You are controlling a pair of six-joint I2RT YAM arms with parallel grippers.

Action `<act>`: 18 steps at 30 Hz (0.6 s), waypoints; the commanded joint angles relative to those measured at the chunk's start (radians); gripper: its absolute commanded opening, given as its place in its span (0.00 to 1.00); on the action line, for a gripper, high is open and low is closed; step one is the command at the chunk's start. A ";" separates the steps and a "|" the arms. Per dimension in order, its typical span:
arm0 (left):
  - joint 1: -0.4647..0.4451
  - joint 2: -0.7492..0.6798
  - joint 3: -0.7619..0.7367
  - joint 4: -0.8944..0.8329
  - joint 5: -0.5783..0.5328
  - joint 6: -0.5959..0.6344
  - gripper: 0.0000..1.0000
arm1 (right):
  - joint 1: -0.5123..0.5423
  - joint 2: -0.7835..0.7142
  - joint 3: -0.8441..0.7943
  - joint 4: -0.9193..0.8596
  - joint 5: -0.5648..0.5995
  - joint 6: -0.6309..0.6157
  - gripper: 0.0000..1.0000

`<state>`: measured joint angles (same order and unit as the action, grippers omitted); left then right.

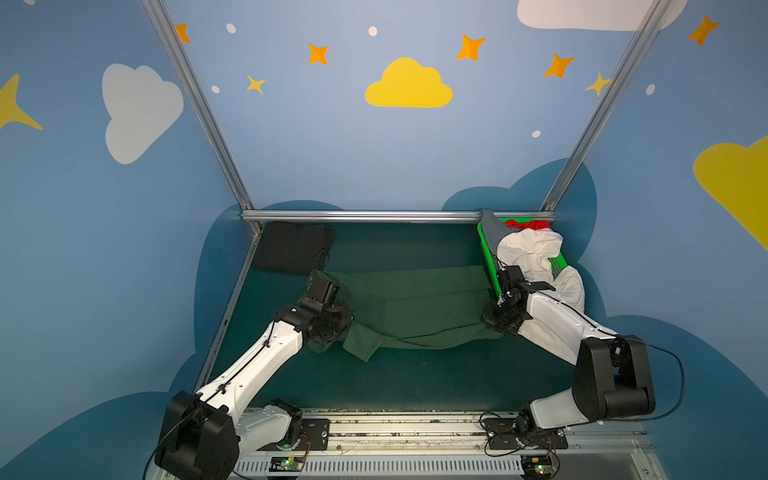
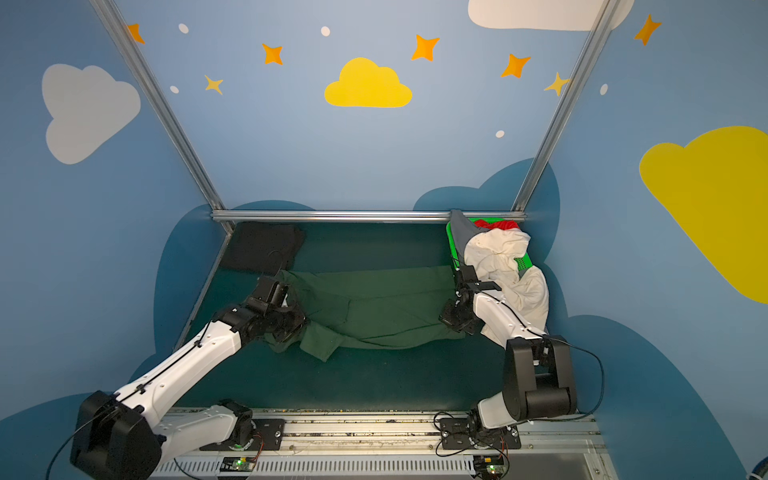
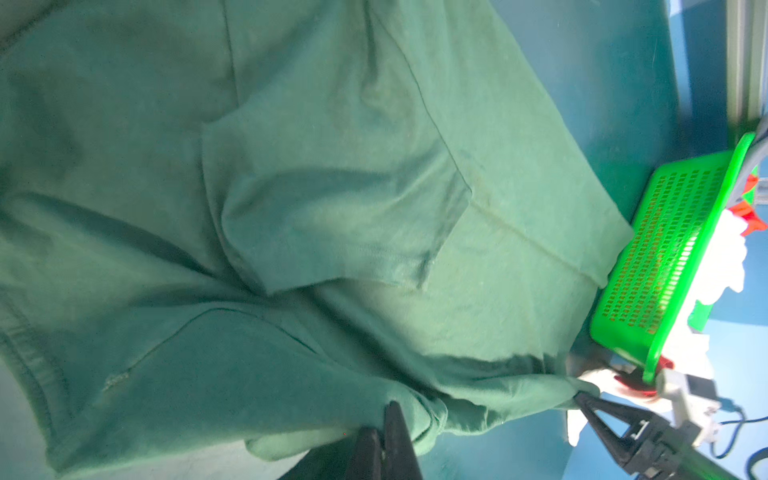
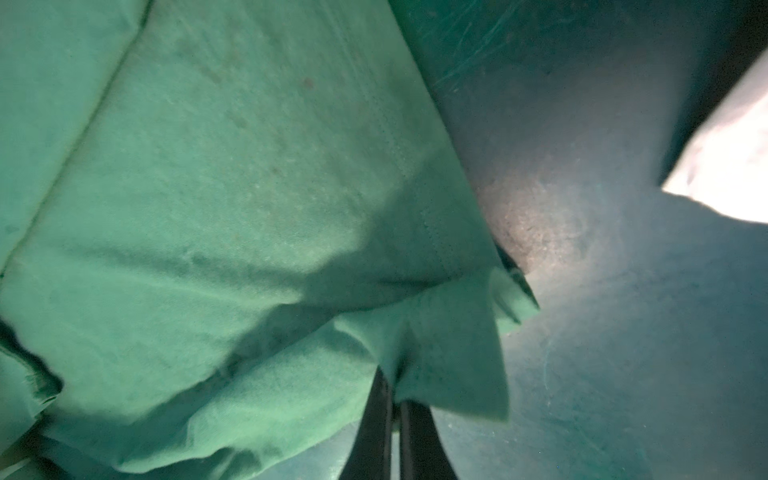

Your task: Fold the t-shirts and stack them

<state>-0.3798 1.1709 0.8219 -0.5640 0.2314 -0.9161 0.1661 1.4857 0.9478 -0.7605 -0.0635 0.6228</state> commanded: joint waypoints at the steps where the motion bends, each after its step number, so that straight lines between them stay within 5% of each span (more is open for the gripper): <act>1: 0.023 0.023 0.051 0.003 0.036 0.034 0.04 | -0.004 0.023 0.030 -0.016 0.021 -0.001 0.00; 18: 0.140 0.106 0.107 0.041 0.082 0.090 0.04 | -0.004 0.098 0.112 -0.035 0.029 -0.024 0.00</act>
<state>-0.2512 1.2572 0.9012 -0.5453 0.2985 -0.8478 0.1665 1.5581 1.0241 -0.7792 -0.0582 0.6083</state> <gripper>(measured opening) 0.047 0.047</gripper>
